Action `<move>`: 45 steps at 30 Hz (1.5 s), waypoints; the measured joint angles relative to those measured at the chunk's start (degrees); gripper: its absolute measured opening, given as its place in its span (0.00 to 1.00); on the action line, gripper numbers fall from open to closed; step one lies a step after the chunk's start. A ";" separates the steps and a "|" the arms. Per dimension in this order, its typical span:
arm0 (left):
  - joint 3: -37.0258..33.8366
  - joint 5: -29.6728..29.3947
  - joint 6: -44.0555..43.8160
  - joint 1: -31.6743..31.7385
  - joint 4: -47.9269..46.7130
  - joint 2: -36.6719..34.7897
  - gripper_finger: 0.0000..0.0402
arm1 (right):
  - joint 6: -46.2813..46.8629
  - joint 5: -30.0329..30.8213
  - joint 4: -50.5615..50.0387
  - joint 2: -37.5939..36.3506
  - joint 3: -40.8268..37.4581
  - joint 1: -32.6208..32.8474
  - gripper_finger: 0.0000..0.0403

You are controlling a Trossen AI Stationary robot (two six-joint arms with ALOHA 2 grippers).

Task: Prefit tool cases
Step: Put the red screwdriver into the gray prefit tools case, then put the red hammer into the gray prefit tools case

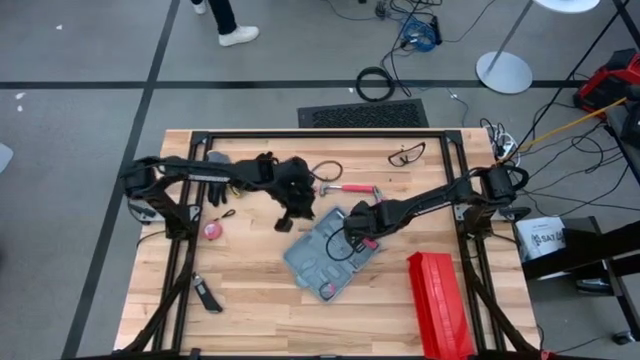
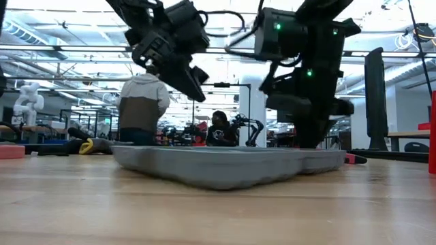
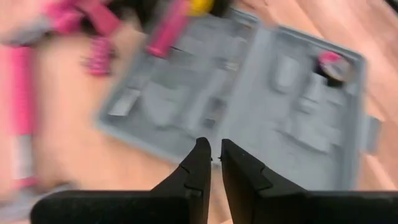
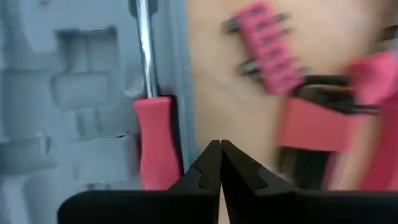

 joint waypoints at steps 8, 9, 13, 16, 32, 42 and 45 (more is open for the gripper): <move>0.00 -2.49 3.32 3.06 -5.90 -5.38 0.10 | -0.74 -0.35 7.88 -0.28 0.61 2.08 0.00; -0.02 -2.48 3.91 3.17 -6.81 -5.59 0.10 | -0.93 0.79 7.04 -0.28 1.03 2.15 0.00; -0.02 -2.50 9.05 3.24 -11.14 -5.99 0.10 | -2.36 4.75 1.14 -0.38 3.11 2.11 0.00; -0.09 -3.34 11.80 3.26 -13.24 -5.94 0.10 | -3.19 7.93 -4.95 -1.04 4.72 1.68 0.00; -0.64 -14.28 5.97 10.89 -8.71 -20.31 0.10 | -28.01 12.80 -9.40 -18.40 5.69 -13.86 0.18; -8.86 -14.87 -1.72 19.52 -1.84 -25.30 0.11 | -56.43 -8.51 10.75 -9.89 5.69 -27.59 0.43; -11.01 -14.65 -4.07 19.63 -1.57 -24.48 0.16 | -60.64 -9.94 10.77 -5.85 5.69 -28.97 0.46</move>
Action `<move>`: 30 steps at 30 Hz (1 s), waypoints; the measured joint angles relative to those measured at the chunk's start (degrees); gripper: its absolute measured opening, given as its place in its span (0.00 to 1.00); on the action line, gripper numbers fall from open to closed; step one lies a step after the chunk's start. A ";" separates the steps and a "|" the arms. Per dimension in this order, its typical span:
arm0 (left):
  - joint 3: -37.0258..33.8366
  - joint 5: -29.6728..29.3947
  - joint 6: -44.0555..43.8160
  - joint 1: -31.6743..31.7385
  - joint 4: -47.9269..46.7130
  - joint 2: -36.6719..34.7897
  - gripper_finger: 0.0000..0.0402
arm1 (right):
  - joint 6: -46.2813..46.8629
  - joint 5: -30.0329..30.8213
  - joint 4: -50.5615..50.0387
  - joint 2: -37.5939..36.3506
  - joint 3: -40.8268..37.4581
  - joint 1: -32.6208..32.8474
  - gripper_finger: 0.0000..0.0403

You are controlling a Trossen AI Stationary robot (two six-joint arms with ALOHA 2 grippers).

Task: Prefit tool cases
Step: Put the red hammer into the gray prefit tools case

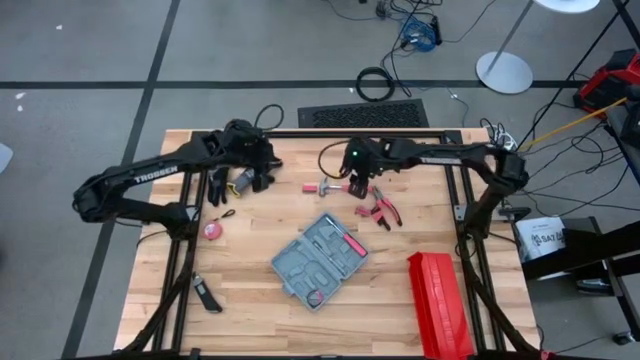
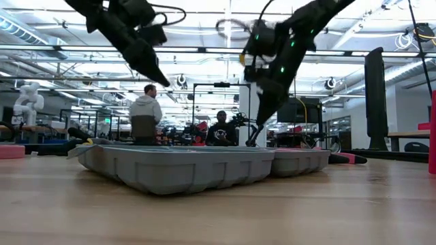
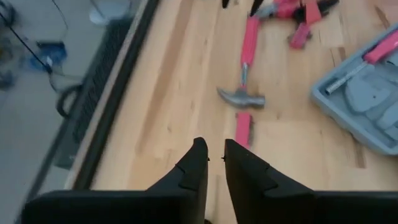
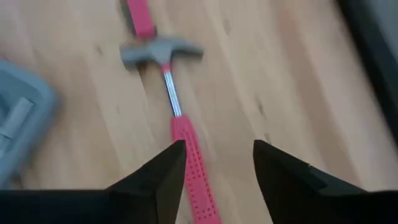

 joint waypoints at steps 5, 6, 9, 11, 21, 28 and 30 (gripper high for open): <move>-1.14 0.38 -4.13 0.00 1.12 0.85 0.21 | -2.95 -1.46 0.26 5.91 0.00 -0.26 0.46; -1.19 0.37 -4.75 -0.02 1.12 0.95 0.22 | -3.26 -1.44 0.04 6.99 0.00 -0.25 0.46; -1.19 0.39 -5.63 -0.46 1.05 1.01 0.23 | -4.05 -1.34 -0.07 9.54 -0.02 -0.25 0.47; -1.19 0.42 -6.18 -0.95 1.34 0.99 0.23 | -4.80 -1.27 0.25 11.00 -0.02 -0.53 0.47; -1.19 0.66 -6.40 -3.10 2.43 0.99 0.23 | -3.90 -7.07 0.47 16.49 0.48 -1.83 0.24; -1.50 0.39 -4.12 -2.51 2.42 0.99 0.23 | -1.07 -8.01 -0.46 15.79 1.17 -1.80 0.19; -2.21 0.30 -3.84 -2.42 2.51 0.99 0.23 | -0.15 -8.04 -1.45 13.90 1.96 -1.78 0.19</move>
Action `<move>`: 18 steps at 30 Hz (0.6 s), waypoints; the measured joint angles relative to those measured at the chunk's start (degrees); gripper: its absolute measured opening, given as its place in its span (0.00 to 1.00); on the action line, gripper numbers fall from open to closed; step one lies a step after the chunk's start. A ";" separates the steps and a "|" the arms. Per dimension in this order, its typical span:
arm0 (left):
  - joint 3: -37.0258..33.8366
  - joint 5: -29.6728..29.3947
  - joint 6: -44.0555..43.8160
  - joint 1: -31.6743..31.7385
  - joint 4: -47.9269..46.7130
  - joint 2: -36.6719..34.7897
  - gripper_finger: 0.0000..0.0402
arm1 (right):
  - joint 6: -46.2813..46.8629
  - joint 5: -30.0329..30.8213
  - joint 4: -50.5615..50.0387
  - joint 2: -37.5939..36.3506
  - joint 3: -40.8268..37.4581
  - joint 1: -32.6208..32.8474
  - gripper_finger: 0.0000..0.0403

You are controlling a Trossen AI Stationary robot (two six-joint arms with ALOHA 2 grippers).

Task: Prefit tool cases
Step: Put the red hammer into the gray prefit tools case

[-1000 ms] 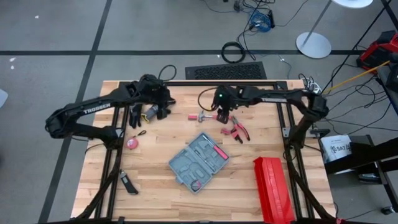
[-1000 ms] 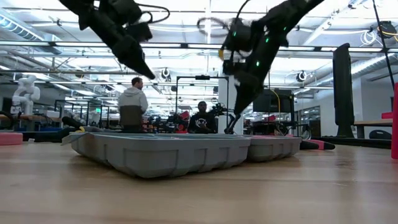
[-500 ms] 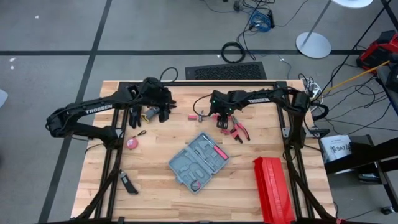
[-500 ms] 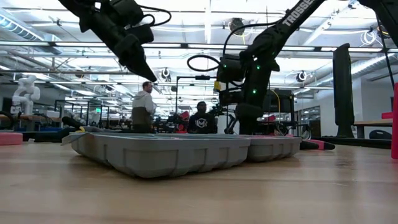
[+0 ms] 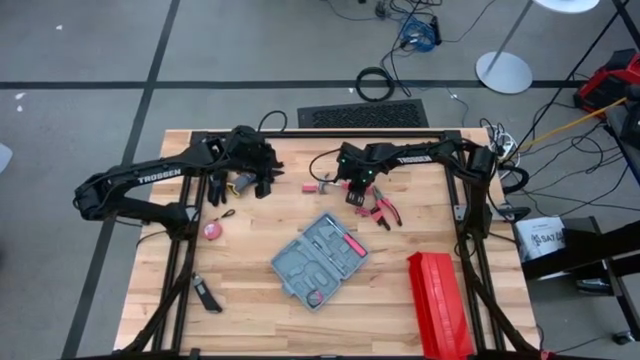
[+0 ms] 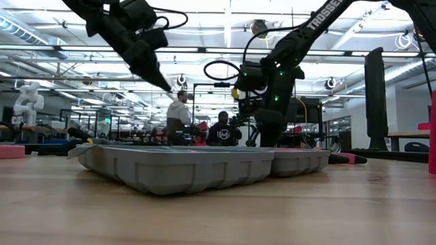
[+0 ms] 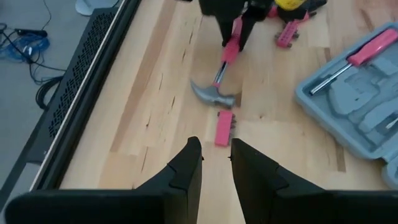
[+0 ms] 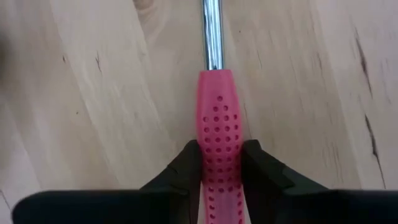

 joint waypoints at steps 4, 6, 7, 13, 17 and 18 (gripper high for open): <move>-2.50 0.01 0.27 -0.05 0.70 0.00 0.23 | 4.21 -0.89 -2.76 -5.78 1.56 0.72 0.18; -3.88 0.01 0.28 -0.07 1.48 0.00 0.23 | 6.48 -1.03 -2.15 -9.47 2.45 1.20 0.05; -4.62 0.01 0.26 -0.05 2.13 0.00 0.23 | 7.66 -0.82 -2.47 -10.81 2.43 1.64 0.01; -7.34 0.01 0.28 -0.07 4.32 0.00 0.23 | 14.12 0.03 -3.23 -16.93 2.32 5.85 0.01; -7.40 0.01 0.28 -0.06 4.46 0.00 0.23 | 14.40 7.56 -2.71 -16.12 2.08 8.04 0.01; -7.42 0.01 0.28 -0.05 4.48 0.00 0.23 | 13.68 9.84 -1.29 -15.57 2.08 8.36 0.01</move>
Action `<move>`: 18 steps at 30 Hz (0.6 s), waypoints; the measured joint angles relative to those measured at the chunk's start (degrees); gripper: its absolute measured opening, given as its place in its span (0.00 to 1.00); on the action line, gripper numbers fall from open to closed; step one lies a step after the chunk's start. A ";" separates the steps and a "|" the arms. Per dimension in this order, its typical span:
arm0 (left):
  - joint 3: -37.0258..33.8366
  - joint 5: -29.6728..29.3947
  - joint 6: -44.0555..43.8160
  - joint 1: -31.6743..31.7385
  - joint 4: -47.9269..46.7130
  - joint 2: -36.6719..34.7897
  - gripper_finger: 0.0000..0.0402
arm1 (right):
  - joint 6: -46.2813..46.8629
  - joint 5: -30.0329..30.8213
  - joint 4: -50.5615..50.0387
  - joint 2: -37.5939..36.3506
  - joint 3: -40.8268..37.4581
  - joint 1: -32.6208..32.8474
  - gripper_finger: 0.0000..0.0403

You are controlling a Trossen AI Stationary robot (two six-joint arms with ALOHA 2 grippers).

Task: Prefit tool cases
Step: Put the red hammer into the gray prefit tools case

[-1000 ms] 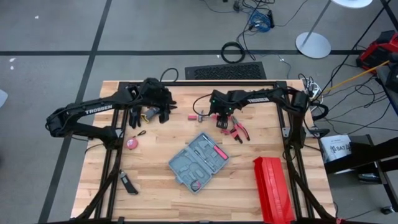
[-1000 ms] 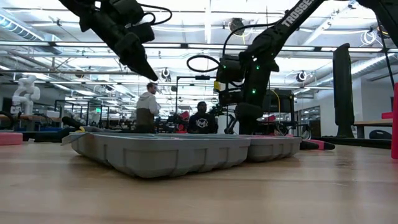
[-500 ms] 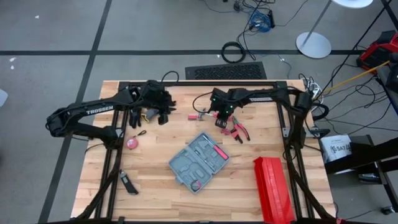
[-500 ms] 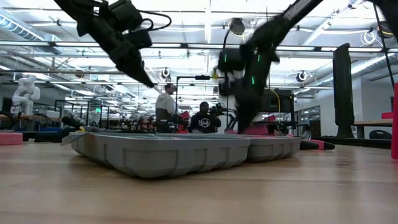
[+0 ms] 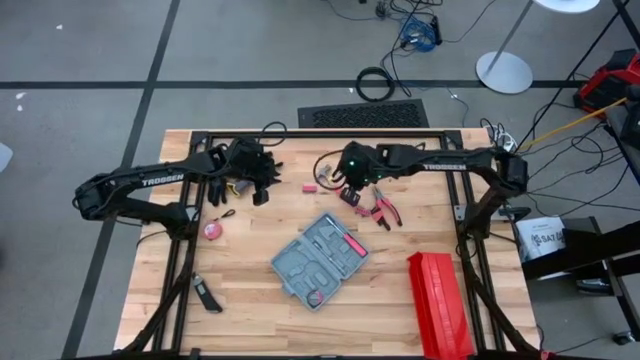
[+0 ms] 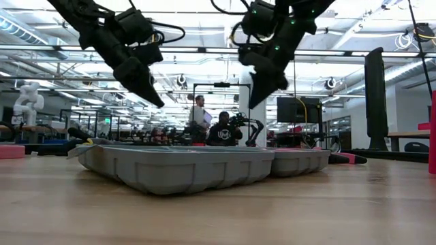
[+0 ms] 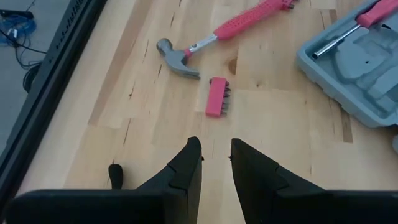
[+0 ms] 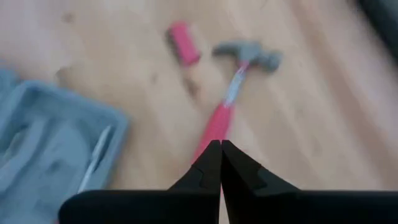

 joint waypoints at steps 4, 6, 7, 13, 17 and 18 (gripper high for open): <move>0.00 0.02 -0.01 -0.02 0.12 0.00 0.23 | -5.69 1.24 4.83 4.05 0.27 0.31 0.05; 0.00 0.02 0.00 -0.02 0.05 0.00 0.23 | -7.22 1.27 5.72 7.03 0.08 -0.04 0.11; 0.00 0.02 0.00 -0.02 0.05 0.00 0.23 | -7.44 1.29 5.96 8.31 0.04 -0.45 0.15; 0.00 0.02 0.02 -0.04 0.03 0.00 0.23 | -2.13 0.29 6.56 15.71 0.30 -3.40 0.37; 0.00 0.02 0.04 -0.04 0.77 0.00 0.23 | -0.58 -4.28 7.60 19.33 0.70 -4.57 0.47; 0.00 0.02 0.04 -0.02 1.26 0.00 0.23 | -0.19 -4.65 7.76 20.06 0.79 -4.71 0.47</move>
